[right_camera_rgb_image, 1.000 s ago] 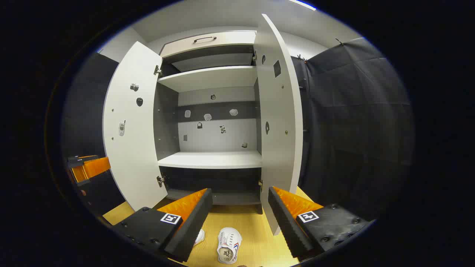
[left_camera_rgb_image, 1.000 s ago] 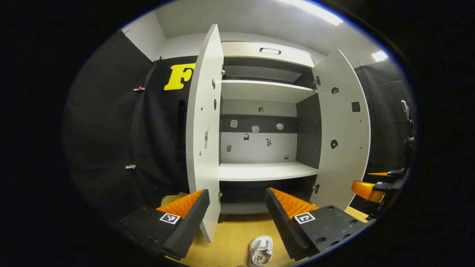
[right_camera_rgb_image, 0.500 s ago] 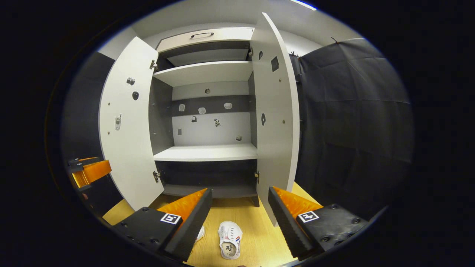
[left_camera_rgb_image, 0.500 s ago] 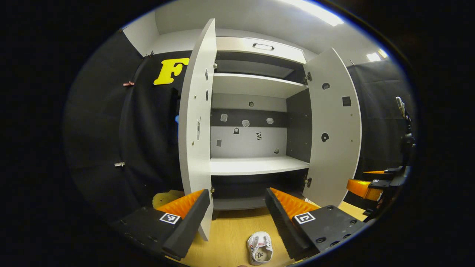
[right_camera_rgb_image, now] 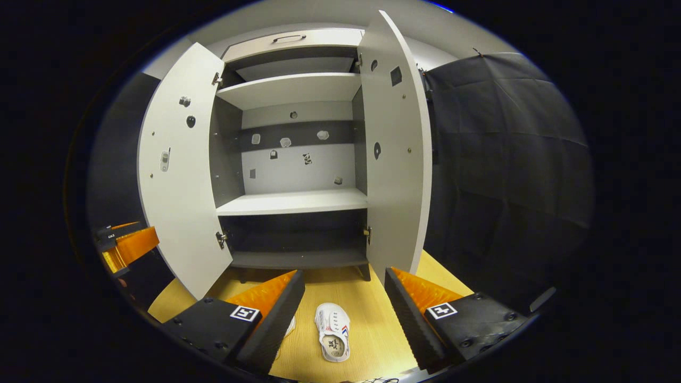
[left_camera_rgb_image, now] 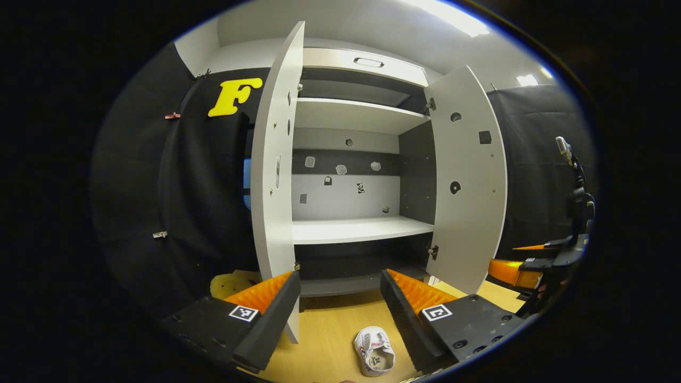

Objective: Grab one shoe with the right hand and put it into the shoe cabinet, grab the other shoe with the left hand and put it into the shoe cabinet; then close the right door with the right hand and the left door with the left hand.

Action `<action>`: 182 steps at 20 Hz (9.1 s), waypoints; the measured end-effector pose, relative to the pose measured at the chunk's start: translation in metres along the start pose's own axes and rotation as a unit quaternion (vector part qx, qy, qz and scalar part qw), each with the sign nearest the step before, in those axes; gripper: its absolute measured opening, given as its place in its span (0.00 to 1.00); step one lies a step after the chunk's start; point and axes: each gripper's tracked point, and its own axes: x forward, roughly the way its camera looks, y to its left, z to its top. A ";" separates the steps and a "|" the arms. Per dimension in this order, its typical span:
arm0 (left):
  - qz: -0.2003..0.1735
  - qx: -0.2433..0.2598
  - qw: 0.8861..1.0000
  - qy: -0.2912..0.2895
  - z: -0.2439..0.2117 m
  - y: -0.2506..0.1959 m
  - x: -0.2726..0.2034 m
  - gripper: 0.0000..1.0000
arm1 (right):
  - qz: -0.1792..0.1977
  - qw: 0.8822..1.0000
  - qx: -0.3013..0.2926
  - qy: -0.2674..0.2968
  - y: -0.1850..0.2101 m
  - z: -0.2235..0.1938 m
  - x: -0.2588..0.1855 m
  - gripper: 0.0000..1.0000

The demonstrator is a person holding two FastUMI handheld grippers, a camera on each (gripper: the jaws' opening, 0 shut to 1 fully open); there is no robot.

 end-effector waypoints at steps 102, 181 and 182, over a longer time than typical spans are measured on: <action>0.078 -0.028 0.997 0.004 -0.003 -0.018 0.017 0.95 | 0.127 0.981 -0.131 0.064 0.127 0.167 0.422 0.05; 0.064 0.027 0.946 0.318 -0.257 -0.051 0.105 0.05 | 0.055 0.990 -0.046 0.119 -0.143 -0.102 0.007 1.00; 0.060 0.025 0.950 0.305 -0.236 -0.053 0.105 0.05 | 0.052 0.992 -0.045 0.108 -0.148 -0.097 0.008 1.00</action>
